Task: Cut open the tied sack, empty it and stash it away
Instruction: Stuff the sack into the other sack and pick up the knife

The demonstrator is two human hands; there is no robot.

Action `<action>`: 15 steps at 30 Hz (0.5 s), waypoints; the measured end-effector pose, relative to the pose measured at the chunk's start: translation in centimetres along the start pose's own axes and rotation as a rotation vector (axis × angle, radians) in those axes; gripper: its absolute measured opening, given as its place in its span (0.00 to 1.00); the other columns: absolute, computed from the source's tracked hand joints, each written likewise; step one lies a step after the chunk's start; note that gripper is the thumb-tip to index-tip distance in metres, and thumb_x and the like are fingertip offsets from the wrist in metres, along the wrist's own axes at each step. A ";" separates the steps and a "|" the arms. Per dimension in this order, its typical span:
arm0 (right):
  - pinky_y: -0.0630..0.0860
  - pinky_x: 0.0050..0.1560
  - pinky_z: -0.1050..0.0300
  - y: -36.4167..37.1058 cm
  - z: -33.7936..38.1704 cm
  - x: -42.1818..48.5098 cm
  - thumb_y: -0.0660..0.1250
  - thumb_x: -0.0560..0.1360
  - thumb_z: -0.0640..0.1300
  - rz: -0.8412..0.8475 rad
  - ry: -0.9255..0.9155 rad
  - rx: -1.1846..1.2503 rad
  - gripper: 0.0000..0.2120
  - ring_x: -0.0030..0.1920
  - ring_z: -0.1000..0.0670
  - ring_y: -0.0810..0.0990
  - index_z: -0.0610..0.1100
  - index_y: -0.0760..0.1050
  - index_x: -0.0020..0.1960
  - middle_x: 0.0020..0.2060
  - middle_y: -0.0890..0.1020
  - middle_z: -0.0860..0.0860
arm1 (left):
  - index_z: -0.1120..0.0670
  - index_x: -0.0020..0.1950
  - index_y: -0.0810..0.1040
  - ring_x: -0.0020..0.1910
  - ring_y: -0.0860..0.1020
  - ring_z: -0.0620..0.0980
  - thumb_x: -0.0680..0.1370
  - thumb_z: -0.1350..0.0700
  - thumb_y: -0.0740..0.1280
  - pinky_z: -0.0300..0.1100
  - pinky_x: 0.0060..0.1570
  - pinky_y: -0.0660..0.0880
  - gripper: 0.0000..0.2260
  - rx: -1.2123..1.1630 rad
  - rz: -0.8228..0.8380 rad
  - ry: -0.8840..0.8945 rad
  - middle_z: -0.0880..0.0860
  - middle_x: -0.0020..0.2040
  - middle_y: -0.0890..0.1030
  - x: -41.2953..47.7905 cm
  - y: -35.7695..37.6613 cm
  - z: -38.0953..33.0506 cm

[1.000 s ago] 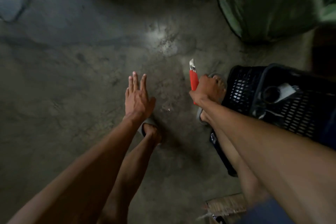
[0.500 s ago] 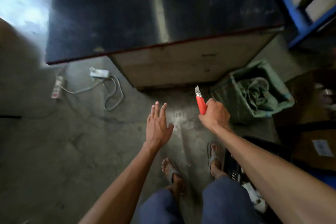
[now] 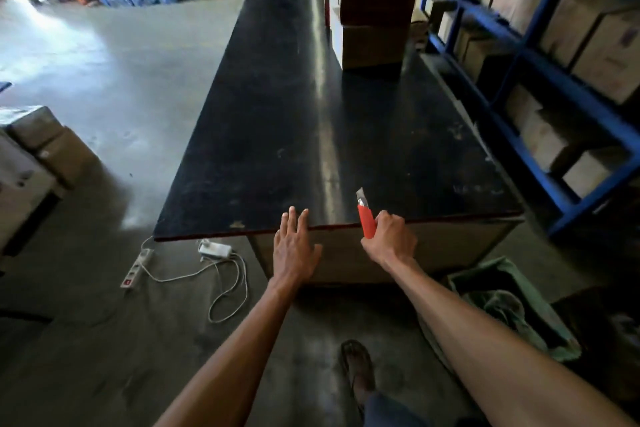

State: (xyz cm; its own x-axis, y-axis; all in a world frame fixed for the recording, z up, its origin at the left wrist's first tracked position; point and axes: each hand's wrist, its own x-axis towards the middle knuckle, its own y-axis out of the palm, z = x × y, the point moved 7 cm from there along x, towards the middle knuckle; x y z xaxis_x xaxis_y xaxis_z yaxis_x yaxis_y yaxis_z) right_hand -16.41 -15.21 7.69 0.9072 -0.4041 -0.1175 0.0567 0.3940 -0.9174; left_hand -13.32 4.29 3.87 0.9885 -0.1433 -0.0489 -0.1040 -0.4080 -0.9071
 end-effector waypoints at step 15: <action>0.81 0.48 0.50 5.5 -1.0 24.2 0.71 0.69 0.51 0.161 0.100 -0.028 0.18 0.52 0.41 0.84 0.42 0.77 0.54 0.51 0.83 0.43 | 0.53 0.84 0.53 0.84 0.47 0.56 0.80 0.52 0.67 0.50 0.80 0.54 0.36 0.032 0.140 -0.105 0.57 0.85 0.48 21.7 6.7 0.3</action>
State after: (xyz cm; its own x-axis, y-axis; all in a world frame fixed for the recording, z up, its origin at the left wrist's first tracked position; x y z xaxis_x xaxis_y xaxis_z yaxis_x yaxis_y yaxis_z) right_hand 5.44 -23.62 -0.56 0.8576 -0.4180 -0.2996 -0.0988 0.4377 -0.8937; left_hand 7.44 -1.24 -3.43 0.9709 -0.1009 -0.2172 -0.2392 -0.3619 -0.9010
